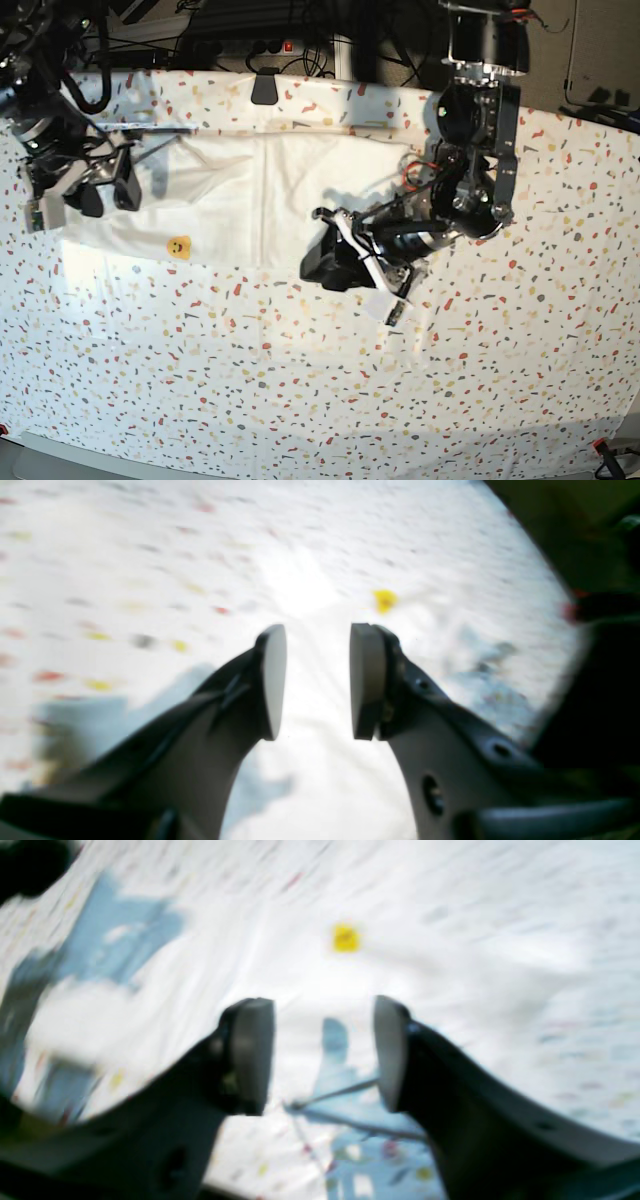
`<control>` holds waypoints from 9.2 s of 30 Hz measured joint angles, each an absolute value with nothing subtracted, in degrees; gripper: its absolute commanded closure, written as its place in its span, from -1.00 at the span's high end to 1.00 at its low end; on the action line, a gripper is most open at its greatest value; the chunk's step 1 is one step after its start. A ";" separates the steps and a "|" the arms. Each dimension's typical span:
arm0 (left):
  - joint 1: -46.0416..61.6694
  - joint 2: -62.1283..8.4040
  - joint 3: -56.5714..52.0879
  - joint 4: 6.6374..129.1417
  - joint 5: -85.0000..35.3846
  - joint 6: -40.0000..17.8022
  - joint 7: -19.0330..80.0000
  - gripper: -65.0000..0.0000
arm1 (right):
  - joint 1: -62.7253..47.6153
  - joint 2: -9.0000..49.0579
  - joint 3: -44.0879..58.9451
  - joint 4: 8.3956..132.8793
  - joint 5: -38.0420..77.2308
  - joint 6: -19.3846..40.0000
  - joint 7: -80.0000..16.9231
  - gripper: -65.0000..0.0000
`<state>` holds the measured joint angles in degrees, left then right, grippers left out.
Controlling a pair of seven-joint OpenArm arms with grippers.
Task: Fold the T-shirt properly
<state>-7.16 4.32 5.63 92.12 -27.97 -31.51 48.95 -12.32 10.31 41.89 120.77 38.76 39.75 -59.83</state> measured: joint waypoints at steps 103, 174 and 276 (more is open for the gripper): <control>-15.55 4.69 16.86 68.90 -5.41 -14.90 45.15 -0.36 | 24.45 33.78 37.17 43.20 63.24 39.92 -80.51 -1.00; -9.06 -5.89 16.60 102.63 16.51 8.40 63.26 -0.36 | 35.75 -1.06 15.29 43.22 56.97 39.92 -80.36 -1.00; 5.50 -6.85 25.52 122.54 10.04 -2.28 55.92 -0.38 | 44.93 -5.28 0.36 43.13 14.24 37.54 -45.93 0.40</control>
<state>5.50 -6.85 25.52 122.54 10.04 -2.28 55.92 44.93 -5.28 0.36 43.13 14.24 37.54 -45.93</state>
